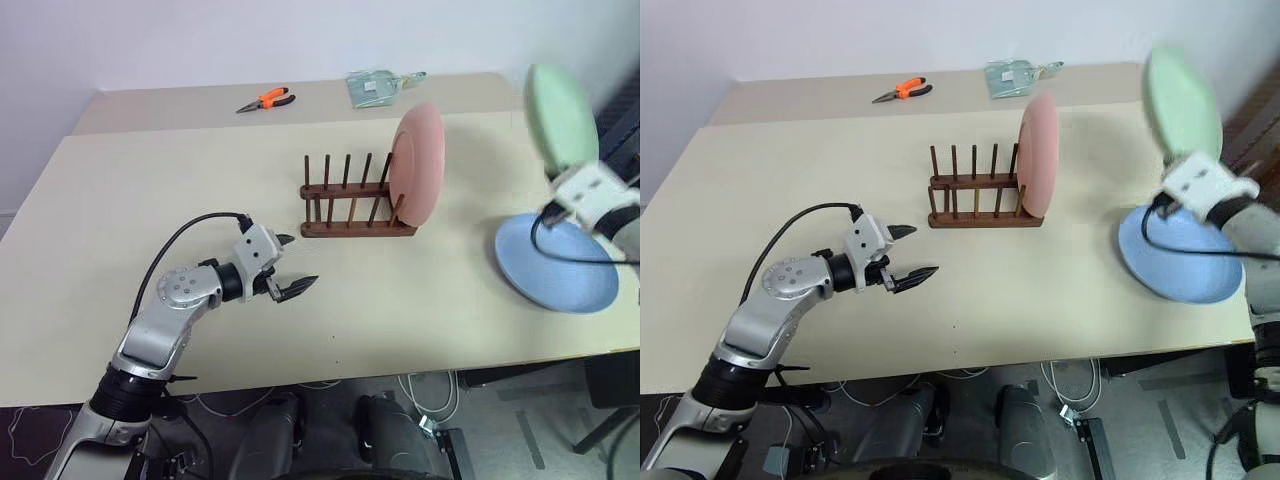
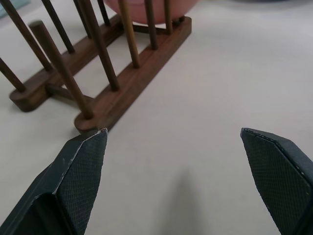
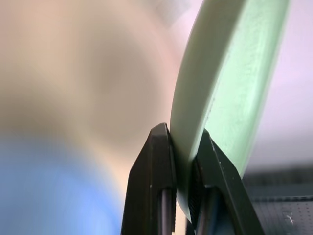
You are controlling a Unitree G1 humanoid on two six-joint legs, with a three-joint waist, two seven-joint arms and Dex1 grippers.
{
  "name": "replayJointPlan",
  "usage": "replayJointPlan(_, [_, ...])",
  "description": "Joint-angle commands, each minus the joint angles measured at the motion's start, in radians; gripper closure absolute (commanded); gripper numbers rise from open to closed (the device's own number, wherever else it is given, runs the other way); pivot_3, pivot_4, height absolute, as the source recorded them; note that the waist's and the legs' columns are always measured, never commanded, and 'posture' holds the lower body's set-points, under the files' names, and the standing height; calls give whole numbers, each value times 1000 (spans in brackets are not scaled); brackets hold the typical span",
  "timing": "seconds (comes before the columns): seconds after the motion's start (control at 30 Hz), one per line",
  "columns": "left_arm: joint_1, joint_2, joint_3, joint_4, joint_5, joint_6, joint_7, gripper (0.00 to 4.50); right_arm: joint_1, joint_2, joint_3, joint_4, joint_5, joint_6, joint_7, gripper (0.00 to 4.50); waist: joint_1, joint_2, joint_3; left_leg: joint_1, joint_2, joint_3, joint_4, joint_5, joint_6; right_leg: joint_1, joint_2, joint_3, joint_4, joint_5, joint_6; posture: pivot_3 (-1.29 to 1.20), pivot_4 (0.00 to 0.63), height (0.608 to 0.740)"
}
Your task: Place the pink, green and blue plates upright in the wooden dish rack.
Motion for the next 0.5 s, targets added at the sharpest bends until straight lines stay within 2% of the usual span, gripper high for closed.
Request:
replayJointPlan(0.03, [-22,25,66,59,25,-70,15,0,-44,48,-163,-379,491,291,38,4458,4,0,0,0,0,0,0,0,0,0,0,0,1,0,0,0,150,719])
replayJointPlan(0.2, [-28,48,94,131,44,-138,12,0,-69,94,-213,-616,987,552,-15,4458,7,-2,0,0,0,-2,1,-1,1,1,-2,-1,0,-1,-2,0,150,719])
replayJointPlan(0.3, [-20,59,108,146,45,-155,11,0,-76,153,-154,-694,1169,627,-89,4458,3,-2,0,0,0,-2,1,-1,2,2,-2,-1,-3,-1,-2,0,150,719])
replayJointPlan(0.37, [-10,63,111,144,43,-162,11,0,-63,203,-81,-720,1156,655,-136,4458,3,-2,0,0,0,-2,0,-1,2,2,-2,-1,-3,-1,-2,0,150,719])
replayJointPlan(0.5, [12,62,111,126,42,-166,17,0,-59,295,62,-683,978,675,-232,4458,1,-2,0,-1,0,-1,0,-1,2,0,-2,-1,-3,-1,-2,0,150,719])
